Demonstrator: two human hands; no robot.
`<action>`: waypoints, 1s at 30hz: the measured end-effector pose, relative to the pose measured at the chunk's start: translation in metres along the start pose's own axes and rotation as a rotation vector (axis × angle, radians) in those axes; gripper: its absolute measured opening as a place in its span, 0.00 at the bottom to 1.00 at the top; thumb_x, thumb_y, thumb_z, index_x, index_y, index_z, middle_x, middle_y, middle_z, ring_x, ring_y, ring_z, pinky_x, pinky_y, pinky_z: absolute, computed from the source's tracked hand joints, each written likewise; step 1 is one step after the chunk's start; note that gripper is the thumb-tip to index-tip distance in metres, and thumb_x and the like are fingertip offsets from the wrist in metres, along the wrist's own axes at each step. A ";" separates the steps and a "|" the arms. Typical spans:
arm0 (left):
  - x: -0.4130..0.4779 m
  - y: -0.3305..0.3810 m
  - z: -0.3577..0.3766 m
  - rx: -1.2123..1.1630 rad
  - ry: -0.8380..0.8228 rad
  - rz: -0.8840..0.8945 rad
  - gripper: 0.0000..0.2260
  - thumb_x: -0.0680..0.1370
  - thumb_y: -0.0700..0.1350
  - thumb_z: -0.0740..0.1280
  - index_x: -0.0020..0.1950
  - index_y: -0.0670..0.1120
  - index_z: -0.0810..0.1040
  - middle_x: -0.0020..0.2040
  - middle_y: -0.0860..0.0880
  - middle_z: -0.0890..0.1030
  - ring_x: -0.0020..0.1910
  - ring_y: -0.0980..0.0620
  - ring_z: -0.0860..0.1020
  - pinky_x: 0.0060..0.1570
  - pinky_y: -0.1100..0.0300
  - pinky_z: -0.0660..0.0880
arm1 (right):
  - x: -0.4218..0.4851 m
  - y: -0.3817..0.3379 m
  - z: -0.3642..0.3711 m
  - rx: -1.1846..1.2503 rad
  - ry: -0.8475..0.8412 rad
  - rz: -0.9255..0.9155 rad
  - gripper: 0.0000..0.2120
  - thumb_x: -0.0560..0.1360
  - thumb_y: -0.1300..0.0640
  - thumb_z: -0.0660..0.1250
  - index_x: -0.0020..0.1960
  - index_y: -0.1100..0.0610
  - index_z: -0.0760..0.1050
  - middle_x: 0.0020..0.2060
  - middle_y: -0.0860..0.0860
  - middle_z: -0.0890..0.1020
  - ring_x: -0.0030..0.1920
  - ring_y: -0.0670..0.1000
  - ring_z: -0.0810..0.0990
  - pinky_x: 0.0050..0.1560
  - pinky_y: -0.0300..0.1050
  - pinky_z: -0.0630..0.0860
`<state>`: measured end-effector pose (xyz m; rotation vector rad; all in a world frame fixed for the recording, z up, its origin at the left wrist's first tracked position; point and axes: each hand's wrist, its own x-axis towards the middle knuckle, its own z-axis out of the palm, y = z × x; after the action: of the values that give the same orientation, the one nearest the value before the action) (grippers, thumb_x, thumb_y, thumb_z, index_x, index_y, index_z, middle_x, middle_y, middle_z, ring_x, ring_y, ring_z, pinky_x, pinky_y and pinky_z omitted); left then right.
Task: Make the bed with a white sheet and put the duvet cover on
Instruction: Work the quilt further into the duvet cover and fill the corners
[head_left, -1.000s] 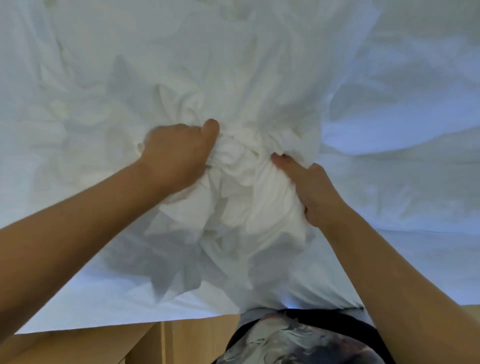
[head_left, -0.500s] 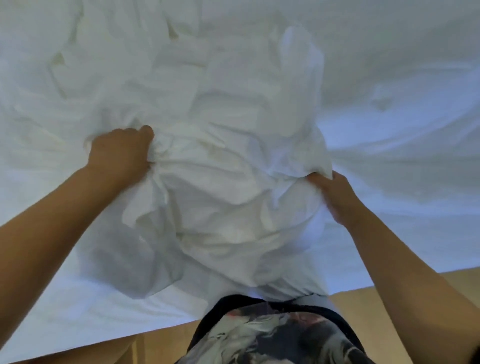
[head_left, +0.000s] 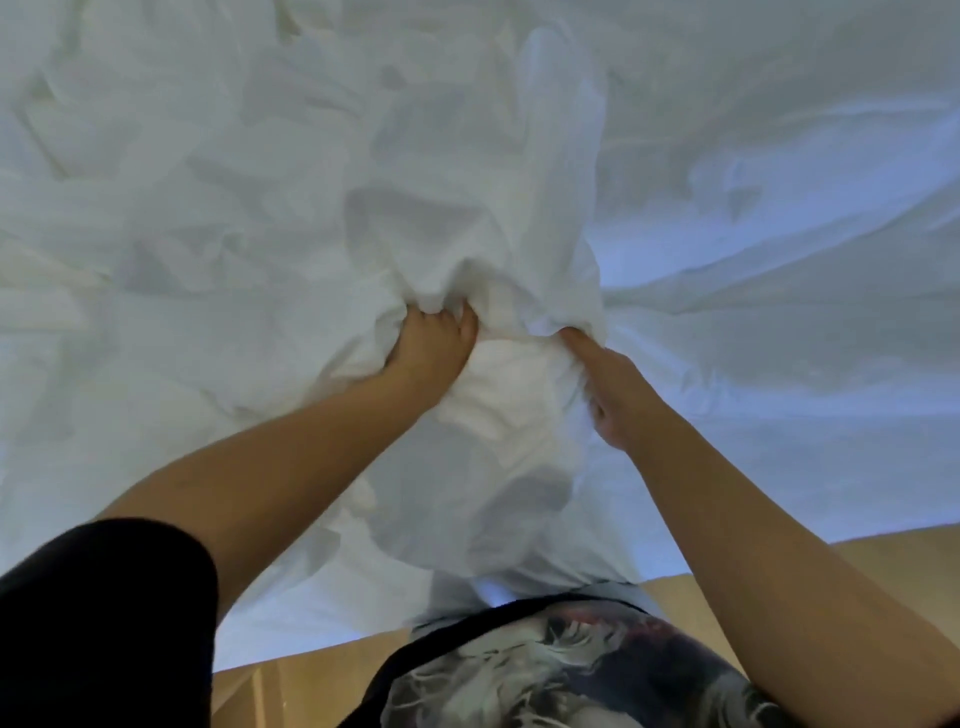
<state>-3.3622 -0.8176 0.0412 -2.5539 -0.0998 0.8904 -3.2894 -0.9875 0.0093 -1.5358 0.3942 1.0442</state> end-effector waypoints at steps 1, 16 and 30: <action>-0.001 -0.002 -0.006 -0.061 0.021 0.040 0.16 0.80 0.37 0.57 0.67 0.36 0.64 0.61 0.39 0.75 0.60 0.40 0.75 0.57 0.46 0.71 | -0.001 -0.001 -0.001 0.036 0.006 -0.008 0.18 0.71 0.44 0.71 0.52 0.56 0.77 0.39 0.49 0.84 0.38 0.49 0.82 0.39 0.39 0.76; -0.101 -0.176 -0.041 -0.353 0.336 -0.382 0.07 0.72 0.40 0.67 0.47 0.42 0.73 0.42 0.37 0.79 0.40 0.36 0.79 0.36 0.52 0.69 | -0.073 -0.137 -0.119 -0.067 0.432 -0.333 0.14 0.69 0.53 0.75 0.48 0.57 0.75 0.39 0.53 0.77 0.31 0.49 0.75 0.22 0.38 0.73; -0.054 -0.109 -0.054 -0.217 0.317 -0.287 0.12 0.72 0.43 0.66 0.53 0.41 0.73 0.44 0.41 0.79 0.44 0.39 0.78 0.36 0.56 0.62 | -0.029 -0.080 -0.112 -0.150 0.246 -0.235 0.13 0.68 0.47 0.75 0.44 0.54 0.76 0.38 0.46 0.81 0.37 0.46 0.79 0.31 0.37 0.74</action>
<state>-3.3643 -0.7506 0.1562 -2.7500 -0.4758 0.3795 -3.2015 -1.0771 0.0724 -1.8047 0.2995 0.7173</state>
